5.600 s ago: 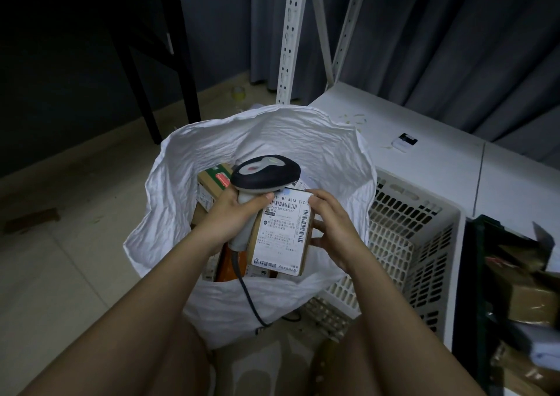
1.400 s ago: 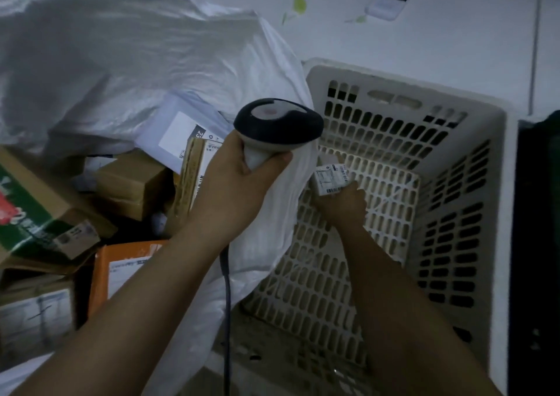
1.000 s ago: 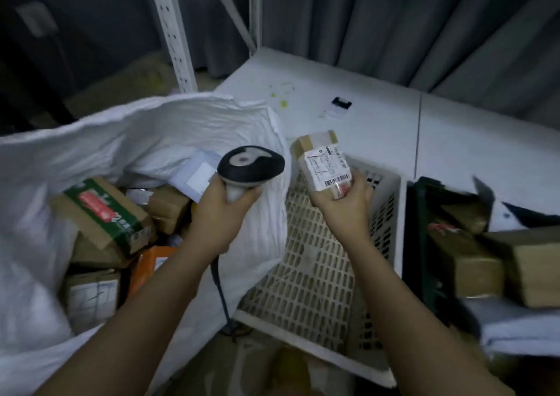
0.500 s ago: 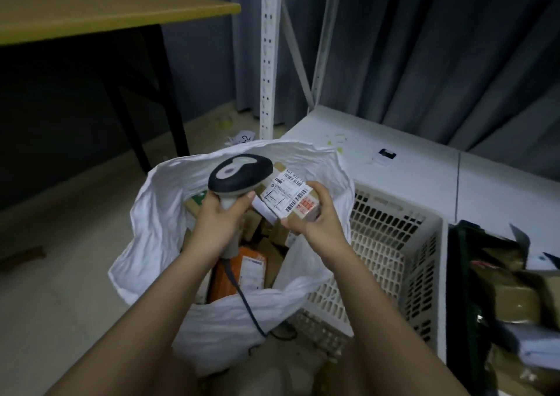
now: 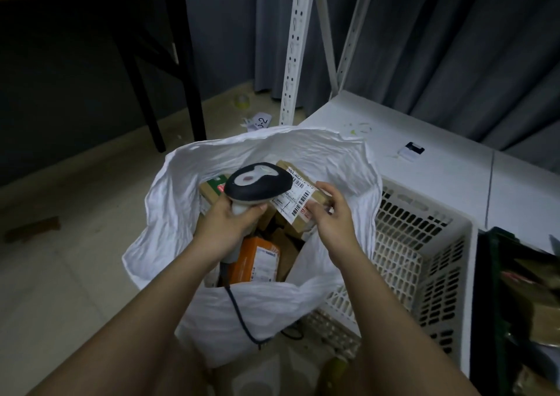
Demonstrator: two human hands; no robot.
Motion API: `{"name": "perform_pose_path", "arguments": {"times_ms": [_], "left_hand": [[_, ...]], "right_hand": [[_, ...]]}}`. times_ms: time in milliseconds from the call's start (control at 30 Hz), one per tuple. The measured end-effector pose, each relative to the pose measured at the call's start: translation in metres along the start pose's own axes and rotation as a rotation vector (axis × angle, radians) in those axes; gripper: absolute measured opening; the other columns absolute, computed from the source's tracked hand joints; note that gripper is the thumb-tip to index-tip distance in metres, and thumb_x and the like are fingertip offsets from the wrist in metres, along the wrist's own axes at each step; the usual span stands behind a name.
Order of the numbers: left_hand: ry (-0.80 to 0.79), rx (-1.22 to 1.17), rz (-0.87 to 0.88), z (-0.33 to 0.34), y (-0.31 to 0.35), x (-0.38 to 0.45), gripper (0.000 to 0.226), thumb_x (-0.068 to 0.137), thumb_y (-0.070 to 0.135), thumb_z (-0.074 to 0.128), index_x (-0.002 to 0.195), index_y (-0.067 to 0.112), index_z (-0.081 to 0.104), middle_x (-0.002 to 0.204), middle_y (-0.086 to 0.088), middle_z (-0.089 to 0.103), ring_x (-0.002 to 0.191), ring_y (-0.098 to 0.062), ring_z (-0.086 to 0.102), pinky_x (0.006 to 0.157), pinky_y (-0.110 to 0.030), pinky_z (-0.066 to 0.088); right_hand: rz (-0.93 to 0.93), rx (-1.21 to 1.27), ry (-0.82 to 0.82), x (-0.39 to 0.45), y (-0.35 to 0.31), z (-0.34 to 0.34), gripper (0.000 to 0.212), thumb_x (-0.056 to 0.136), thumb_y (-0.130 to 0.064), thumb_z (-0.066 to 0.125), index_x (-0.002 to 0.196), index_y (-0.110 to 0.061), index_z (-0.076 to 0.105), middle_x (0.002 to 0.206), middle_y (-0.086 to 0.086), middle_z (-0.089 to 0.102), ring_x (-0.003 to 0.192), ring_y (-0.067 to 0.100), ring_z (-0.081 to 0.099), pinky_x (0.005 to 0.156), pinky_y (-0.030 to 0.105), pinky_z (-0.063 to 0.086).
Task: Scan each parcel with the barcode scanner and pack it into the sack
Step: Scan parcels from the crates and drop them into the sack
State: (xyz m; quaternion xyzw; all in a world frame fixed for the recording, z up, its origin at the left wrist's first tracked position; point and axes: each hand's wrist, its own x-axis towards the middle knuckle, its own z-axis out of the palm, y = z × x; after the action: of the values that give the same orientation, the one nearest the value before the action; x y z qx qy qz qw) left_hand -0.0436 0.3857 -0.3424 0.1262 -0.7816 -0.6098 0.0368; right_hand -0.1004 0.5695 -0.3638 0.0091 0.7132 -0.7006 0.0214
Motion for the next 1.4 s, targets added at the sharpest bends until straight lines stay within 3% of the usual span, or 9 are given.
{"name": "perform_pose_path", "arguments": {"times_ms": [267,433,633,933,1033,1133,1300,1367,1400], "left_hand": [[-0.093,0.074,0.023,-0.004,-0.008,0.004,0.054,0.081,0.043,0.070,0.131,0.034,0.051,0.120,0.015,0.061,0.110,-0.004,0.056,0.100,-0.039,0.046],[-0.096,0.102,0.038,-0.006,-0.010,0.003,0.074,0.067,0.062,0.065,0.134,0.036,0.047,0.122,0.014,0.061,0.113,-0.007,0.056,0.099,-0.040,0.047],[-0.093,0.100,0.031,-0.008,-0.013,0.004,0.051,0.086,0.034,0.068,0.133,0.031,0.049,0.117,0.012,0.062,0.108,-0.006,0.057,0.086,-0.026,0.047],[-0.105,0.120,0.015,-0.008,-0.014,0.003,0.060,0.080,0.047,0.068,0.134,0.032,0.048,0.119,0.010,0.062,0.110,-0.010,0.058,0.091,-0.032,0.049],[-0.070,0.082,0.008,-0.007,-0.013,0.003,0.051,0.086,0.033,0.067,0.133,0.028,0.049,0.117,0.010,0.062,0.108,-0.008,0.058,0.081,-0.023,0.046],[0.005,0.019,0.012,-0.009,-0.008,0.004,0.053,0.086,0.030,0.067,0.135,0.024,0.049,0.122,0.006,0.061,0.111,-0.010,0.057,0.086,-0.024,0.045],[0.174,-0.070,-0.013,-0.018,-0.006,0.004,0.049,0.088,0.026,0.066,0.133,0.019,0.049,0.122,-0.004,0.062,0.109,-0.017,0.059,0.077,-0.020,0.045],[0.201,-0.093,-0.009,-0.021,-0.006,0.002,0.046,0.089,0.024,0.065,0.132,0.019,0.050,0.120,-0.002,0.062,0.100,-0.008,0.060,0.071,-0.015,0.044],[0.203,-0.098,-0.005,-0.022,-0.005,0.001,0.046,0.089,0.024,0.064,0.132,0.019,0.050,0.119,0.000,0.062,0.097,-0.003,0.059,0.070,-0.013,0.044]], "right_hand": [[0.032,0.042,-0.033,0.007,0.004,0.002,0.032,0.095,0.000,0.054,0.117,-0.022,0.058,0.112,-0.005,0.057,0.094,0.010,0.061,0.064,0.013,0.051],[0.037,0.030,-0.052,0.008,0.007,0.004,0.032,0.094,0.000,0.054,0.119,-0.020,0.059,0.116,-0.001,0.058,0.098,0.014,0.062,0.070,0.018,0.054],[0.044,0.043,-0.056,0.007,0.006,0.002,0.032,0.094,0.000,0.054,0.117,-0.022,0.058,0.118,0.001,0.056,0.099,0.014,0.062,0.068,0.017,0.054],[0.033,0.069,-0.059,0.006,0.005,0.002,0.032,0.094,0.001,0.054,0.117,-0.022,0.058,0.114,-0.003,0.056,0.096,0.010,0.061,0.066,0.017,0.054],[0.035,0.058,-0.039,0.006,0.006,0.002,0.033,0.094,-0.001,0.056,0.117,-0.024,0.058,0.115,-0.004,0.056,0.101,0.015,0.063,0.070,0.021,0.057],[0.050,0.037,0.052,0.008,0.009,0.001,0.030,0.092,-0.005,0.061,0.115,-0.024,0.056,0.114,-0.002,0.058,0.098,0.017,0.064,0.080,0.031,0.058],[-0.246,-0.084,0.362,0.012,0.009,0.001,0.030,0.092,-0.014,0.063,0.116,-0.019,0.045,0.114,-0.002,0.048,0.091,0.000,0.053,0.071,0.005,0.043],[-0.267,-0.210,0.344,0.011,0.012,0.004,0.034,0.094,-0.022,0.060,0.123,-0.018,0.044,0.121,0.000,0.046,0.098,-0.002,0.052,0.078,0.011,0.045],[-0.228,-0.315,0.229,0.010,0.015,0.004,0.036,0.095,-0.027,0.058,0.127,-0.019,0.045,0.124,0.001,0.049,0.103,0.006,0.055,0.082,0.020,0.049]]}}
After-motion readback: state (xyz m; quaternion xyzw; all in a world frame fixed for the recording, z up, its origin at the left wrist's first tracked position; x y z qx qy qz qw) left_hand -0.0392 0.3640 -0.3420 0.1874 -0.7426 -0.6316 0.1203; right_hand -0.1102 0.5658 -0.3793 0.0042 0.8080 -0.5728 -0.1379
